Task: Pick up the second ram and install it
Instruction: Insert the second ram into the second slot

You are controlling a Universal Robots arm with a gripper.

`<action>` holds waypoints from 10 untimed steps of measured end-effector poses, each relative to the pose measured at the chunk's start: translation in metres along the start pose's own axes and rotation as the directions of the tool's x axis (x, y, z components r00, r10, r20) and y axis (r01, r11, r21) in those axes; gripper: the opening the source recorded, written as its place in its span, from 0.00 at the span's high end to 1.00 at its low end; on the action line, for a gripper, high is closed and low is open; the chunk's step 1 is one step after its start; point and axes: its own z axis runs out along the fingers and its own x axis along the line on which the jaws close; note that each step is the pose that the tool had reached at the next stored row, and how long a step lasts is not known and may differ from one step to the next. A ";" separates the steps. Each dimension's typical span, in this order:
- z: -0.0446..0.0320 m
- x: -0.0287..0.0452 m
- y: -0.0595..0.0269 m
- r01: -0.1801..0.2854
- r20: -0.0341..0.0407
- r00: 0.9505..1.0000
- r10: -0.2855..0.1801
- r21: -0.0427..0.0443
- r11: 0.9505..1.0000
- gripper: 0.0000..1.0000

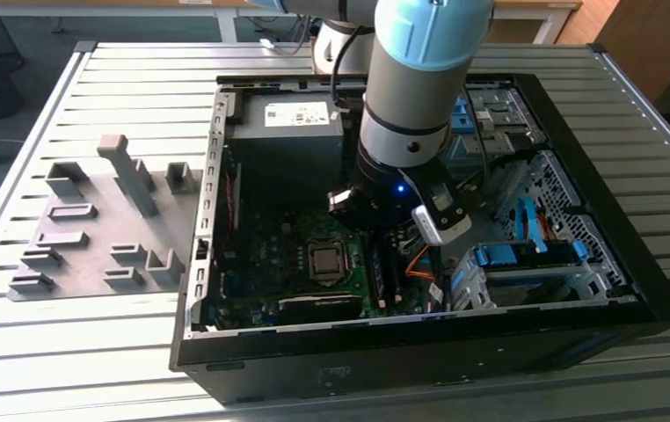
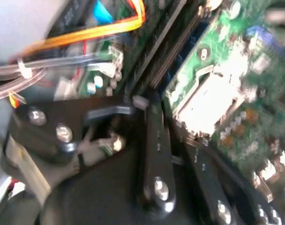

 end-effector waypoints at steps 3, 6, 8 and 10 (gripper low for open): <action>-0.0001 0.0000 0.0000 0.000 0.000 1.000 0.000 0.000 1.000 0.86; -0.0001 0.0000 0.0000 0.000 0.000 1.000 0.000 0.000 1.000 0.86; -0.0001 0.0000 -0.0002 0.000 0.000 1.000 0.000 0.000 1.000 0.86; -0.0001 0.0000 -0.0008 0.000 0.000 1.000 0.000 0.001 1.000 0.86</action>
